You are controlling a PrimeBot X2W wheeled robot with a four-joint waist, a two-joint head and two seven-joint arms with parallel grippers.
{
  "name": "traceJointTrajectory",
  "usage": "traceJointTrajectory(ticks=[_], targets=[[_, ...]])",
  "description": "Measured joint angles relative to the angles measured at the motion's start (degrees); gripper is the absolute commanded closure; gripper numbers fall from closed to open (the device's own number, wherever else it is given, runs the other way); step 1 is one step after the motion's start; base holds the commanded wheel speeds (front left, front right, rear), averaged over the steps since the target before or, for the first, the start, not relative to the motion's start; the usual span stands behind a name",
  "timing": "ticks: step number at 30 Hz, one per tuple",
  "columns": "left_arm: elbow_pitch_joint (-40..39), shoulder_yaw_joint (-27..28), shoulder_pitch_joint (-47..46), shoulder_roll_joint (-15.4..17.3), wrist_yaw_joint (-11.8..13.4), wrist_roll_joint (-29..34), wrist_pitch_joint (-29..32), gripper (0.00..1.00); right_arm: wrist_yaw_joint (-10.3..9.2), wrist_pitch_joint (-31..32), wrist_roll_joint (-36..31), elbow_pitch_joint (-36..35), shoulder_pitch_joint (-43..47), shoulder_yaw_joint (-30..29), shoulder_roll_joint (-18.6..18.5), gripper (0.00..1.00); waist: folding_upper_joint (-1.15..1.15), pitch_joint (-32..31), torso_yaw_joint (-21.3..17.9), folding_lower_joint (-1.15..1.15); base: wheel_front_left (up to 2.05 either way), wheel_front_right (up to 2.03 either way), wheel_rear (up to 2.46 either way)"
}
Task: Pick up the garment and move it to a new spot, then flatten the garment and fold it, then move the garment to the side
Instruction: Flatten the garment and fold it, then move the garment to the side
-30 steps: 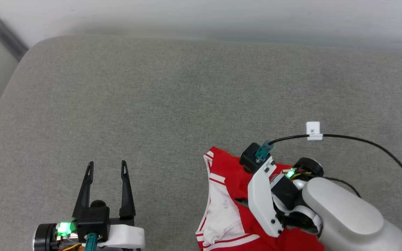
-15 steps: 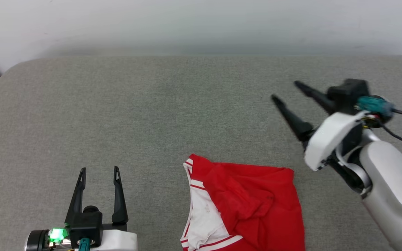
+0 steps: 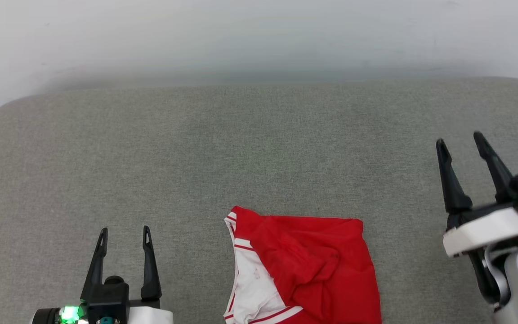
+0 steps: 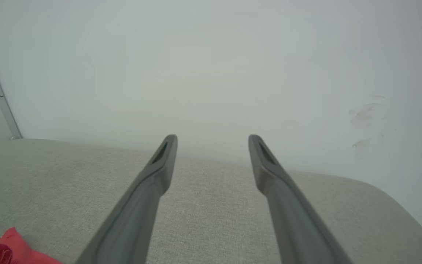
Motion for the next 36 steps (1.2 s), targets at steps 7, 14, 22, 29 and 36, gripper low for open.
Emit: traceJointTrajectory(ticks=[7, 14, 22, 29, 36], targets=[[-0.03, 0.07, 0.94, 0.19, -0.42, 0.02, 0.0, 0.0, 0.0, -0.18, -2.76, -8.79, 10.22, -5.1, 5.23, 0.0, 0.0, -1.2, -0.35, 0.0, 0.0, 0.0, 0.0], [0.4, -0.07, 1.63, 0.25, -0.91, 0.02, 0.0, 0.0, 0.0, -0.2, -4.19, -12.36, 18.32, -6.06, 8.86, 0.0, 0.0, -2.61, -0.22, 0.0, 0.0, 0.0, 0.0], [0.9, -0.42, 2.22, 0.19, -1.27, 0.02, 0.0, 0.0, 0.0, -0.21, -4.27, -13.83, 23.8, -7.23, 11.01, 0.0, 0.0, -3.94, 0.41, 0.0, 0.0, 0.0, 0.0], [1.23, -0.44, 3.12, 0.05, -1.4, 0.02, 0.0, 0.0, 0.0, -0.21, -4.31, -14.95, 25.46, -8.15, 11.85, 0.0, 0.0, -4.26, 0.5, 0.0, 0.0, 0.0, 0.0], [1.25, -0.69, 3.24, -0.14, -1.41, 0.04, 0.0, 0.0, 0.0, -0.21, -4.49, -15.39, 25.25, -8.22, 12.06, 0.0, 0.0, -4.26, 0.6, 0.0, 0.0, 0.0, 0.0]])
